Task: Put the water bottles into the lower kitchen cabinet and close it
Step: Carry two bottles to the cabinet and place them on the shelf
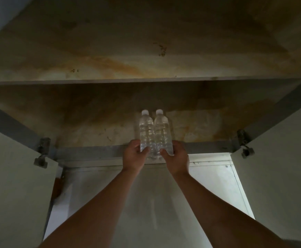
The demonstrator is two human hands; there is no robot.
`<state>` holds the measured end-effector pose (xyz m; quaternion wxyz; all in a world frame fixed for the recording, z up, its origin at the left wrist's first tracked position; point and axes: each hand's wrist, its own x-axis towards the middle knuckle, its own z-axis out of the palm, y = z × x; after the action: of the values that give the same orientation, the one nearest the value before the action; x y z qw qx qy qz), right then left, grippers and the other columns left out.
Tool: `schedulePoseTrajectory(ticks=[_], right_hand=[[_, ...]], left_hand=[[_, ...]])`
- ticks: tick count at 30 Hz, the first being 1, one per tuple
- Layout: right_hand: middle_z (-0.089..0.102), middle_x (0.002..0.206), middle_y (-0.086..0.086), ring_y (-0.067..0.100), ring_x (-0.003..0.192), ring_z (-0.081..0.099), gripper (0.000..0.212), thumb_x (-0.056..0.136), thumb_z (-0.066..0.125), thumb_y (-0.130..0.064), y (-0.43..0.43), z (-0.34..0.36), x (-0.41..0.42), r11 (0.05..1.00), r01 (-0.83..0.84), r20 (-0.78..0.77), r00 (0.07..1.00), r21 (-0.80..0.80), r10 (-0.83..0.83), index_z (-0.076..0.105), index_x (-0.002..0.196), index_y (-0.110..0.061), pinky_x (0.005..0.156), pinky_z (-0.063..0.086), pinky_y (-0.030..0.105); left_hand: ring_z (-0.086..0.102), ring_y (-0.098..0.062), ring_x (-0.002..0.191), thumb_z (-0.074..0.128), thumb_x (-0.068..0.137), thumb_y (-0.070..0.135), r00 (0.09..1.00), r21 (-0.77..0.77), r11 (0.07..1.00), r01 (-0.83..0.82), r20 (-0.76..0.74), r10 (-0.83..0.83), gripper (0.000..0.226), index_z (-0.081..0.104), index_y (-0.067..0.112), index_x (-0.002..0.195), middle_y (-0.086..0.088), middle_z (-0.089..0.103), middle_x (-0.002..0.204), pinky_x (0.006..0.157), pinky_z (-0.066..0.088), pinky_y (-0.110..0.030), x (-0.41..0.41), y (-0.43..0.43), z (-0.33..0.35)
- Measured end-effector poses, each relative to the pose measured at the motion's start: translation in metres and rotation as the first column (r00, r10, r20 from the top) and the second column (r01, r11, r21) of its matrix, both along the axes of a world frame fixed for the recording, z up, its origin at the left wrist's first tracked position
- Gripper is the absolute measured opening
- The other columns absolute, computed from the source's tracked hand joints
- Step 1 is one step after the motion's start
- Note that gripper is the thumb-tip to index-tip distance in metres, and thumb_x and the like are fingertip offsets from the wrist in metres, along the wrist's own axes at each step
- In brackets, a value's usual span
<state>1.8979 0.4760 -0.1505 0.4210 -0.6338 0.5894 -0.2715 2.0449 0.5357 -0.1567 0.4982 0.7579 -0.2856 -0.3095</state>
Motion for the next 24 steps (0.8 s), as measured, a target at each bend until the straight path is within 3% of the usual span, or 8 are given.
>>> schedulePoseTrajectory(ticks=[3,7,11,13,16,20,24], right_hand=[[0.073,0.101,-0.008,0.014,0.089,0.068,0.041,0.082,0.08,-0.04,-0.016,-0.005,0.011,1.0,-0.008,0.016,1.0,-0.017,0.008,0.066,0.118,-0.026,0.065,0.045,0.02],[0.072,0.109,-0.006,0.015,0.095,0.067,0.047,0.082,0.078,-0.044,-0.027,-0.008,0.016,1.0,-0.02,0.02,1.0,-0.01,0.02,0.064,0.124,-0.027,0.076,0.049,0.026],[0.07,0.105,-0.007,0.015,0.093,0.068,0.041,0.079,0.077,-0.038,-0.015,-0.014,0.012,0.999,0.007,0.056,0.998,-0.041,-0.004,0.065,0.116,-0.025,0.07,0.046,0.019],[0.07,0.102,-0.008,0.014,0.091,0.068,0.036,0.08,0.076,-0.036,-0.01,-0.016,0.011,0.998,0.017,0.05,0.999,-0.062,-0.014,0.066,0.113,-0.025,0.067,0.044,0.013],[0.071,0.101,-0.011,0.009,0.089,0.067,0.033,0.084,0.077,-0.035,-0.015,-0.013,0.012,0.997,0.001,0.03,1.0,-0.078,0.001,0.067,0.113,-0.026,0.065,0.04,0.008],[0.072,0.099,-0.009,0.012,0.087,0.067,0.033,0.084,0.078,-0.033,-0.03,-0.008,0.021,0.999,-0.002,0.03,1.0,-0.055,0.004,0.067,0.114,-0.026,0.065,0.042,0.018],[0.073,0.097,-0.007,0.017,0.088,0.069,0.03,0.084,0.076,-0.032,-0.037,-0.012,0.027,0.998,0.029,0.033,0.999,-0.056,-0.027,0.068,0.112,-0.025,0.07,0.046,0.023]], left_hand=[[0.065,0.004,0.073,0.077,0.086,0.005,1.0,-0.034,0.999,0.023,0.016,-0.022,0.025,0.065,0.026,0.084,0.008,0.07,0.079,0.072,0.051,-0.018,0.007,-0.013,0.003],[0.073,-0.007,0.089,0.072,0.091,0.007,0.999,-0.074,0.997,0.03,-0.015,-0.032,0.019,0.07,0.026,0.095,0.008,0.077,0.092,0.081,0.054,-0.024,0.008,-0.017,0.01],[0.072,-0.007,0.09,0.079,0.087,0.021,0.999,-0.053,0.998,-0.042,0.025,0.043,0.015,0.07,0.025,0.099,0.01,0.076,0.093,0.085,0.058,-0.032,-0.003,-0.007,0.007],[0.071,-0.008,0.093,0.08,0.082,0.036,0.991,0.016,0.997,-0.073,0.113,0.071,0.032,0.07,0.023,0.109,0.01,0.075,0.099,0.088,0.057,-0.035,-0.008,-0.005,0.001],[0.069,-0.011,0.101,0.082,0.081,0.038,0.992,0.041,0.996,-0.079,0.097,0.074,0.047,0.068,0.018,0.121,0.005,0.074,0.109,0.094,0.056,-0.036,-0.004,-0.009,-0.003],[0.073,-0.01,0.096,0.074,0.075,0.052,0.999,-0.025,0.999,-0.043,0.018,0.044,0.05,0.071,0.022,0.115,0.008,0.077,0.102,0.091,0.059,-0.043,0.007,-0.022,-0.006],[0.073,-0.009,0.096,0.073,0.078,0.052,0.997,-0.049,0.998,-0.048,0.062,0.051,0.045,0.072,0.026,0.115,0.01,0.077,0.102,0.089,0.059,-0.043,0.01,-0.028,-0.009]])
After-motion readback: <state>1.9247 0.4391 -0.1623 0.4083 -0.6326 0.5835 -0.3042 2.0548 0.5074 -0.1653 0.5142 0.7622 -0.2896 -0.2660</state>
